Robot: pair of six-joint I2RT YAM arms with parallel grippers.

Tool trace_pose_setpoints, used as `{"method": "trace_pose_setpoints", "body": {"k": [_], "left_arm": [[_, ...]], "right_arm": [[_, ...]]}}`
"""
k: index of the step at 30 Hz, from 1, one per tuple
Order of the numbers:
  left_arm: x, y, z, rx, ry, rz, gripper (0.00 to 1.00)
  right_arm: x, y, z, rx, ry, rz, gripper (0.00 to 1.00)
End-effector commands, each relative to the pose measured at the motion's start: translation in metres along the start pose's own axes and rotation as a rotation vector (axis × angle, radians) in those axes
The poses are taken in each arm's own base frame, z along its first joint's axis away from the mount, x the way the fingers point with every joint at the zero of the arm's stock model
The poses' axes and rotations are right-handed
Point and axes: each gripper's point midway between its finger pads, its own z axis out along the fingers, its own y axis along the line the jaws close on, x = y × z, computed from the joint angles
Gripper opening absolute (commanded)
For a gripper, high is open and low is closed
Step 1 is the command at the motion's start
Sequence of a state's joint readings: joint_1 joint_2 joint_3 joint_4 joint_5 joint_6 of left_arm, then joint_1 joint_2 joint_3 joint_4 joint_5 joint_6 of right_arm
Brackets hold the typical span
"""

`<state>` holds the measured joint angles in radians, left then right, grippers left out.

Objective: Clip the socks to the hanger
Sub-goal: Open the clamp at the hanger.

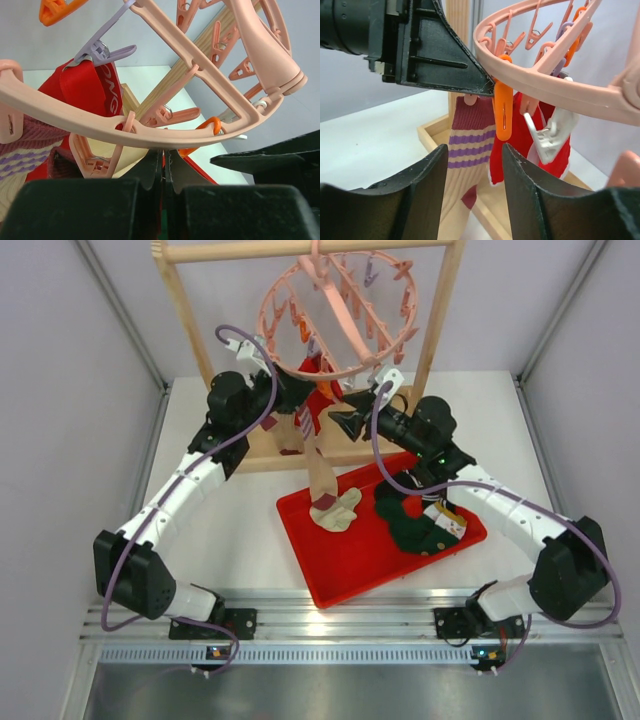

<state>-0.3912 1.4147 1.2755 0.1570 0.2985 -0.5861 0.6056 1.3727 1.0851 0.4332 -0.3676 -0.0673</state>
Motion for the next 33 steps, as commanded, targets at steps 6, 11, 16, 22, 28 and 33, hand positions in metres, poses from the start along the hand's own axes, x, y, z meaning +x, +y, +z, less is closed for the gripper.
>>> {"method": "trace_pose_setpoints", "body": {"k": [6, 11, 16, 22, 28, 33], "left_arm": [[-0.019, -0.028, -0.011, 0.083, -0.018, 0.012, 0.00], [-0.019, -0.031, -0.013, 0.095, -0.012, 0.009, 0.00], [-0.021, -0.031, -0.015, 0.097, -0.006, 0.008, 0.00], [-0.019, -0.026, -0.016, 0.094, 0.010, 0.005, 0.00], [-0.017, -0.027, -0.017, 0.103, 0.021, 0.001, 0.00], [-0.014, -0.028, -0.017, 0.113, 0.032, -0.009, 0.00]], "right_arm": [[-0.028, -0.001, 0.023, 0.029, -0.079, -0.004, 0.52], [-0.019, -0.011, 0.031, 0.085, -0.073, -0.028, 0.55], [-0.017, -0.027, 0.031, 0.174, -0.076, -0.046, 0.55], [-0.022, -0.024, 0.035, 0.145, -0.108, -0.069, 0.54], [-0.029, -0.004, 0.048, 0.020, -0.135, -0.054, 0.52], [-0.028, -0.006, 0.053, 0.030, -0.134, -0.065, 0.50]]}}
